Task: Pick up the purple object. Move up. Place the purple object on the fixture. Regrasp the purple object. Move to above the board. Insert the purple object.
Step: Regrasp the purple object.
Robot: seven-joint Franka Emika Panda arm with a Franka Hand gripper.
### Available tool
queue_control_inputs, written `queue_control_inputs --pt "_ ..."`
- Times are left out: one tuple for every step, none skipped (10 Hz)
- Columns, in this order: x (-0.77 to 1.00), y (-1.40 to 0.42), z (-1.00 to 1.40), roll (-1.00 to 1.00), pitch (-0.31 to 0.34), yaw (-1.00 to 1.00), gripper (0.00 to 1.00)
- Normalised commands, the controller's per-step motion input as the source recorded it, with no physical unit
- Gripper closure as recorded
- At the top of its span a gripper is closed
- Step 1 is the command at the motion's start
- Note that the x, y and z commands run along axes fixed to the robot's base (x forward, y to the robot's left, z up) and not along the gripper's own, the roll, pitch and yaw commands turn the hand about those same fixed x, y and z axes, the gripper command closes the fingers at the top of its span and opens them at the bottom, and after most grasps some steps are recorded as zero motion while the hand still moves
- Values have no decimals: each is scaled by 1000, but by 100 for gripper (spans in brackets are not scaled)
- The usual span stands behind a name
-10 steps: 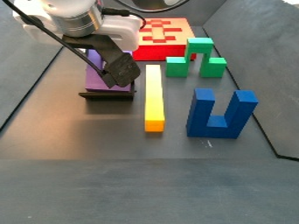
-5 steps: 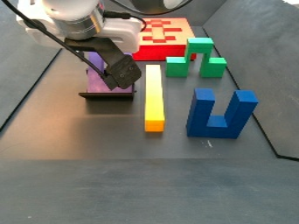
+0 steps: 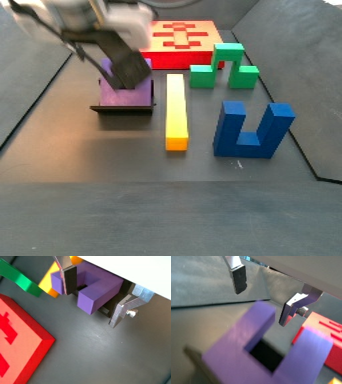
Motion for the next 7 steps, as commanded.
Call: queue_control_inputs --pt "0 0 200 486 197 -200 0" --pt "-100 0 0 823 143 -166 0" --pt "-34 0 -29 857 134 -103 0" --pt "-203 -103 -40 854 0 0 0" --pt "0 -66 -194 617 -74 0 0" --pt "-34 -11 -214 386 -234 23 0" --pt "-111 -9 0 214 -274 26 0"
